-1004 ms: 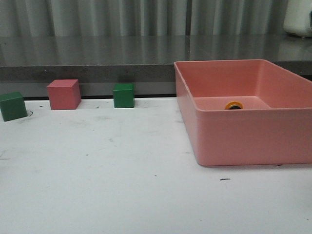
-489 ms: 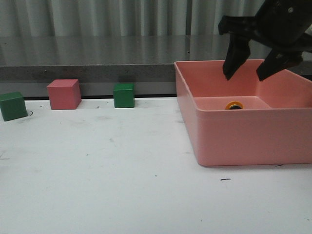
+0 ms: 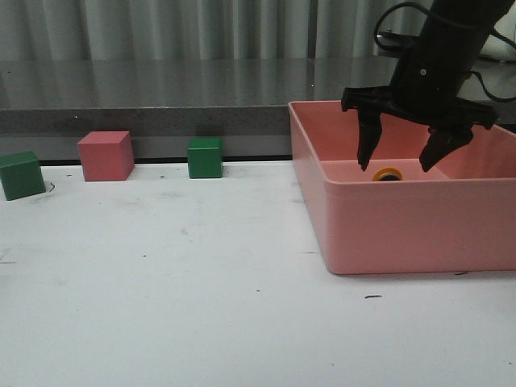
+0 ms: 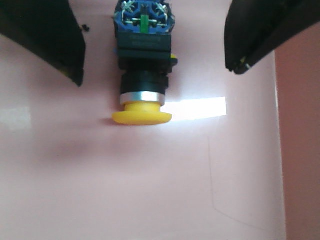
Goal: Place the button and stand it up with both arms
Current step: 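Lower the right gripper into the pink bin and grasp the yellow button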
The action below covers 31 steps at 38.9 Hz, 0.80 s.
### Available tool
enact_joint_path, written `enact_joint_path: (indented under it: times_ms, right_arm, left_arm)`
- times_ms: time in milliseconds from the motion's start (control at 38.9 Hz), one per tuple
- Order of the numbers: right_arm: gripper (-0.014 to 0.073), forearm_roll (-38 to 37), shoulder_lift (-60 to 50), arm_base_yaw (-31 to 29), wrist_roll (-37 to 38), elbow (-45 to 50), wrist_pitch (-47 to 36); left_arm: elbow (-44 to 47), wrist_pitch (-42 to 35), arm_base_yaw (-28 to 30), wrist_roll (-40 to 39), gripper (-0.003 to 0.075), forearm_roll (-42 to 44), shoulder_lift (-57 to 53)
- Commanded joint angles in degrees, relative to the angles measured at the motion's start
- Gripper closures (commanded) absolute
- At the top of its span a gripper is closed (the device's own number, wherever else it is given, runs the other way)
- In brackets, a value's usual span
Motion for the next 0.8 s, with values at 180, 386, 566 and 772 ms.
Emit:
enact_joint_path:
  times_ms: [180, 386, 566, 772]
  right_arm:
    - [-0.0039, -0.8, 1.6, -0.3, 0.1, -4.1, 1.3]
    - [0.0081, -0.7, 3.0, -0.3, 0.1, -4.1, 2.2]
    - [0.0265, -0.7, 2.6, -0.3, 0.1, -4.1, 2.3]
    - [0.0318, -0.7, 2.0, -0.3, 0.1, -4.1, 3.4]
  left_arm:
    - [-2.0, -4.8, 0.0, -0.3, 0.0079, -0.4, 0.9]
    - [-2.0, -4.8, 0.0, -0.3, 0.0079, -0.4, 0.9]
    - [-2.0, -4.8, 0.0, -0.3, 0.0079, -0.4, 0.9]
    - [-2.0, -4.8, 0.0, -0.3, 0.0079, -0.4, 0.9]
